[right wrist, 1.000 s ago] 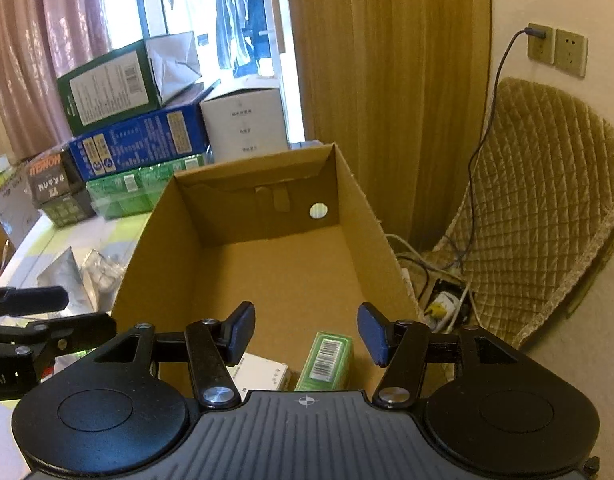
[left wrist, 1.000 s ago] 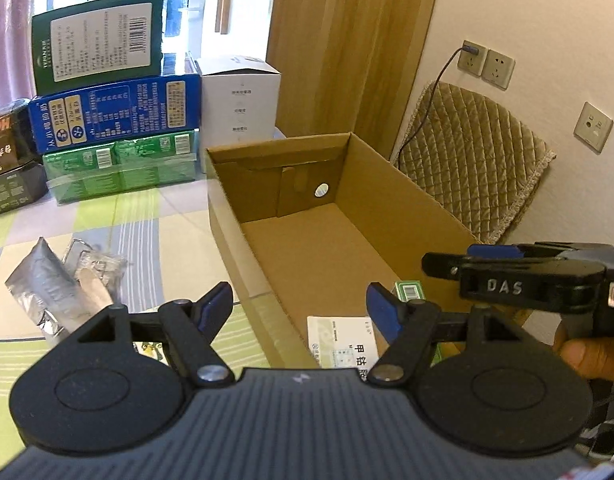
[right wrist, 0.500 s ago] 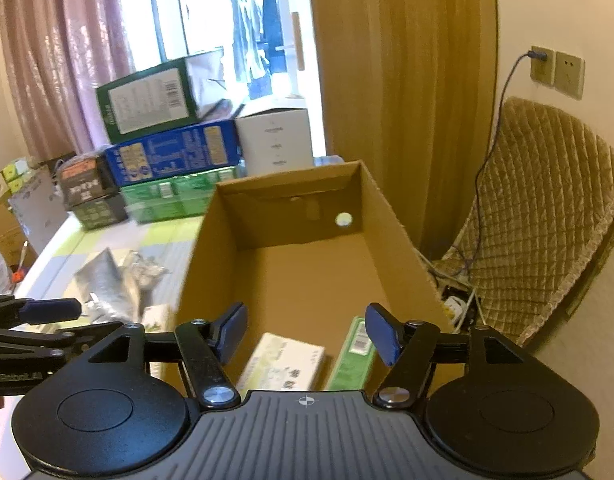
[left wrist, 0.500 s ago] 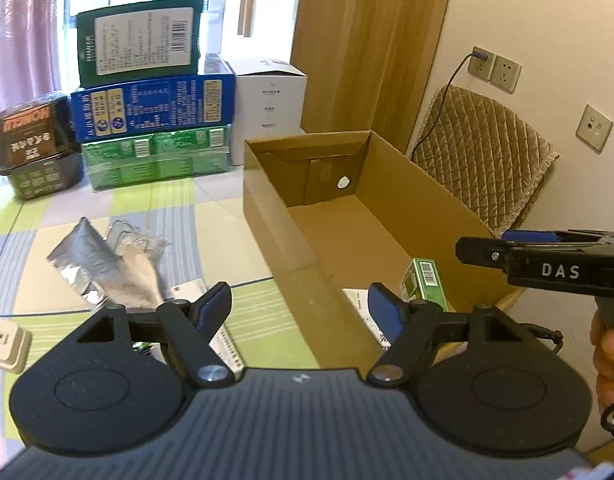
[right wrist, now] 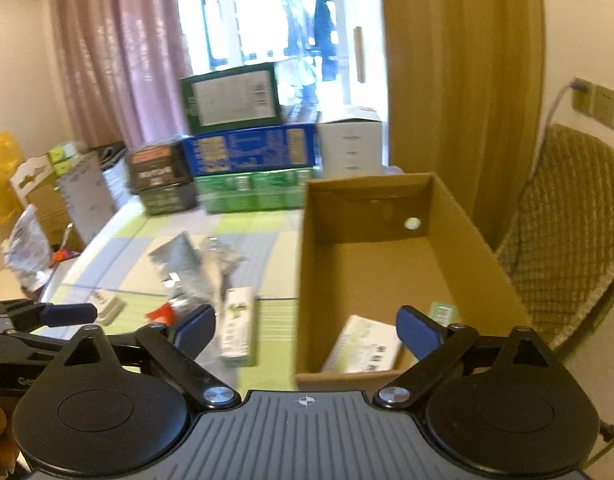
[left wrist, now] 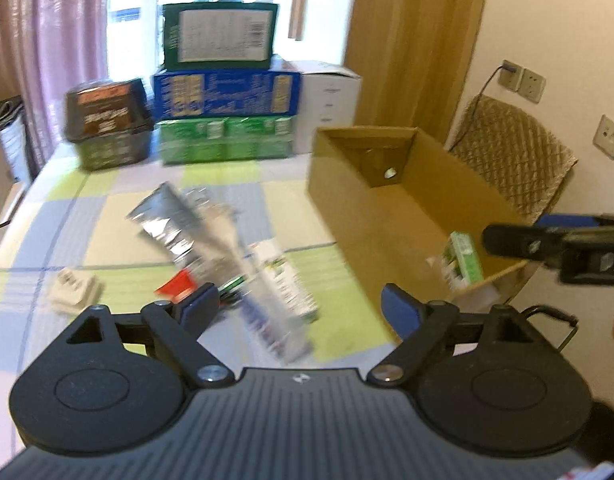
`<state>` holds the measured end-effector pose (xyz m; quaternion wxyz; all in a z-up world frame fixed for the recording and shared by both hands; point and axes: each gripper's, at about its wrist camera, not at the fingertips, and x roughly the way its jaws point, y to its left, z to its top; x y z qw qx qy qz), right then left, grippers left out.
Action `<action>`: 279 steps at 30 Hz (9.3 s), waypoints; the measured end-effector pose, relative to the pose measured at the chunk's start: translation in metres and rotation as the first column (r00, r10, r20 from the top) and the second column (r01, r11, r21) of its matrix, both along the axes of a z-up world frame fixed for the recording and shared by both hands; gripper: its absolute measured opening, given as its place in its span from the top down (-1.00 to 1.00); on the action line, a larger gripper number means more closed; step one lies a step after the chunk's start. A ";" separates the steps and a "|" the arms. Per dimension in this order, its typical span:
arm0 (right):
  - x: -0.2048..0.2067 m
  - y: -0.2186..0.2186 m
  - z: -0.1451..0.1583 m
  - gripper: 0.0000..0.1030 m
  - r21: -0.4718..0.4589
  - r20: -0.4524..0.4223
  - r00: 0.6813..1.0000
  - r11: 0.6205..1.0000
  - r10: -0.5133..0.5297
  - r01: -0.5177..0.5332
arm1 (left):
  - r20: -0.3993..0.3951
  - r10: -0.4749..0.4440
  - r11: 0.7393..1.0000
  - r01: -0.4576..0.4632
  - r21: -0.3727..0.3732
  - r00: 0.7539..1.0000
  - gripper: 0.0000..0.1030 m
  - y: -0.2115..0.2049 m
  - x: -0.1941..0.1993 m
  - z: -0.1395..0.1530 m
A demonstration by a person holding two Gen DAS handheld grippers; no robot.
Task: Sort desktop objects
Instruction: 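Return both tools from the cardboard box to the table, then grasp the clear plastic case with the right tool while the left grasps the red candy packet, then carry the case and candy packet into the cardboard box and release both, then return both tools from the cardboard box to the table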
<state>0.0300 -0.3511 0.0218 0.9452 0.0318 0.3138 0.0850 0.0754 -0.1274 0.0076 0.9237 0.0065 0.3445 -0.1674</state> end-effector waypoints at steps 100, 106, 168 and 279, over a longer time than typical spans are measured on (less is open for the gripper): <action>0.033 0.110 -0.166 0.18 -0.088 -0.201 0.963 0.976 0.180 -0.201 | -0.089 0.107 0.983 -0.092 0.156 0.990 0.25 0.062 0.004 -0.139; 0.037 0.111 -0.169 0.19 -0.089 -0.206 0.962 0.976 0.178 -0.200 | -0.074 0.094 0.981 -0.079 0.178 0.993 0.54 0.057 0.004 -0.138; 0.031 -0.095 -0.012 0.45 -0.112 0.028 0.991 0.985 -0.131 0.134 | 0.040 -0.209 0.978 0.209 0.009 0.977 0.57 -0.146 0.024 0.012; 0.019 0.113 -0.075 -0.81 -0.124 -0.025 0.976 0.968 0.218 -0.220 | 0.033 0.117 0.983 -0.120 0.140 0.993 -0.91 0.121 0.009 -0.043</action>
